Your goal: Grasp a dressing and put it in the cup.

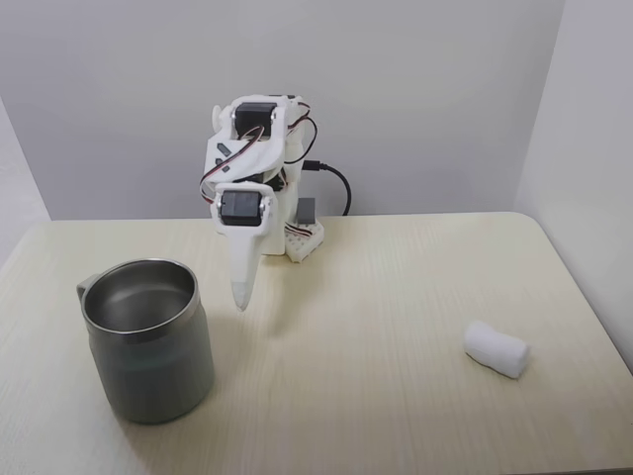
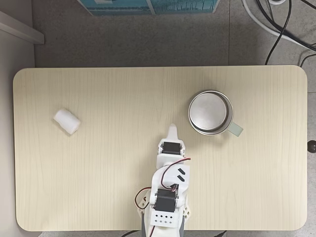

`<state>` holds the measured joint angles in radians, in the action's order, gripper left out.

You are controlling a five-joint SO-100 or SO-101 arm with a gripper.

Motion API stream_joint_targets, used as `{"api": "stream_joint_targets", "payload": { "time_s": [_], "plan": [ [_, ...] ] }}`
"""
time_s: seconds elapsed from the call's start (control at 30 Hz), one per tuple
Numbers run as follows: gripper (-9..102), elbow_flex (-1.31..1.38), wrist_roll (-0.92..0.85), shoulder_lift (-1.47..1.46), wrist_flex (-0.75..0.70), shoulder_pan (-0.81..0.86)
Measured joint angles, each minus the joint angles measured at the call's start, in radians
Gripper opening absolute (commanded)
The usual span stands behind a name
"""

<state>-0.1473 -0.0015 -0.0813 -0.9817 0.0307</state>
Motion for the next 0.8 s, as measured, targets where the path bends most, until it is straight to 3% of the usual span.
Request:
{"api": "stream_joint_targets", "payload": {
  "time_s": [0.33, 0.53, 0.8],
  "plan": [
    [0, -0.124, -0.049, -0.008, -0.067, -0.005],
    [0, -0.285, -0.110, 0.000, -0.075, -0.089],
    [0, -0.637, -0.133, 0.347, -0.110, -0.221]
  ]
}}
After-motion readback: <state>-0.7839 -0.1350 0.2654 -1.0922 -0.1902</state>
